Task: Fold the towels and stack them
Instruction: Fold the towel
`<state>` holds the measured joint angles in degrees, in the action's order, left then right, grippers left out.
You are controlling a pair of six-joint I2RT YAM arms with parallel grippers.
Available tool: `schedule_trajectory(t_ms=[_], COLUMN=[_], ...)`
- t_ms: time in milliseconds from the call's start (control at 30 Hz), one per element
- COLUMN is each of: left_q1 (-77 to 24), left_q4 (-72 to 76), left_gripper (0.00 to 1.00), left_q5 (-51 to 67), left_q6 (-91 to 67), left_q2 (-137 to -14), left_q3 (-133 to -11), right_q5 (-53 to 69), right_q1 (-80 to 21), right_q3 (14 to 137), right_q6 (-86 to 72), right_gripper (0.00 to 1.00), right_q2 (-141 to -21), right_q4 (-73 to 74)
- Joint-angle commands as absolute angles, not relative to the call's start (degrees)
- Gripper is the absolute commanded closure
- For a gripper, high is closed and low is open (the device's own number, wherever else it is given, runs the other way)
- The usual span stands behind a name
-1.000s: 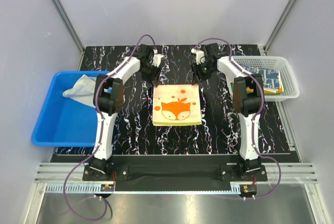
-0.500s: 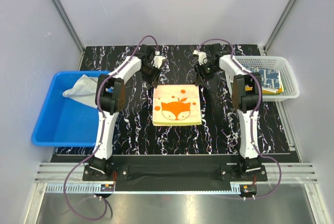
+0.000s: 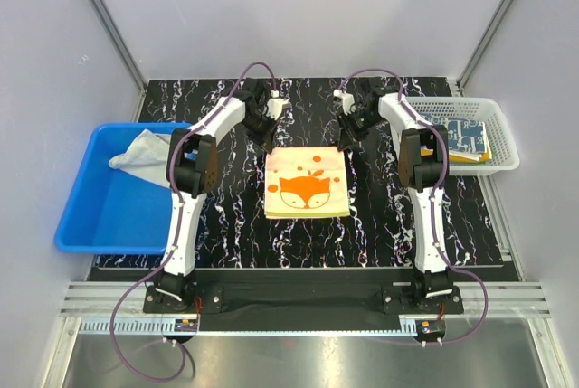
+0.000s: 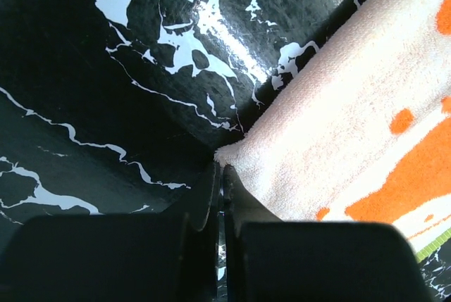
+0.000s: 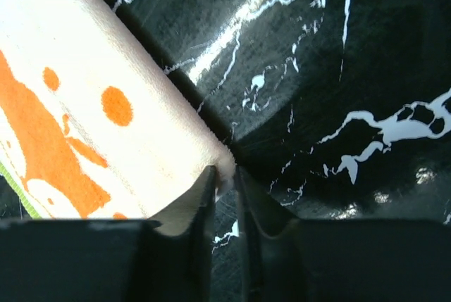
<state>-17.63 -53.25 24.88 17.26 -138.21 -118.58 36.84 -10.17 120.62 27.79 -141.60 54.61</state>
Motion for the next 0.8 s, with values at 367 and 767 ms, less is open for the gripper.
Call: schedule_trajectory(t_ms=[367,767], left_q1=[-17.23,-17.40], left_q4=[-51.34,-49.66], left_gripper=[1.00,1.00], left_q5=[21.01,23.38], left_q6=[16.53,15.03], left_q2=[-134.22,-127.53], left_q3=[-120.24,-116.46], right_q5=[38.59,38.76], right_q1=[-7.74,-7.91], right_q3=[117.09,107.23], right_q6=[31.64,29.62], right_gripper=[1.00,1.00], right_q2=[-135.81,-124.19], right_q4=[51.87,40.25])
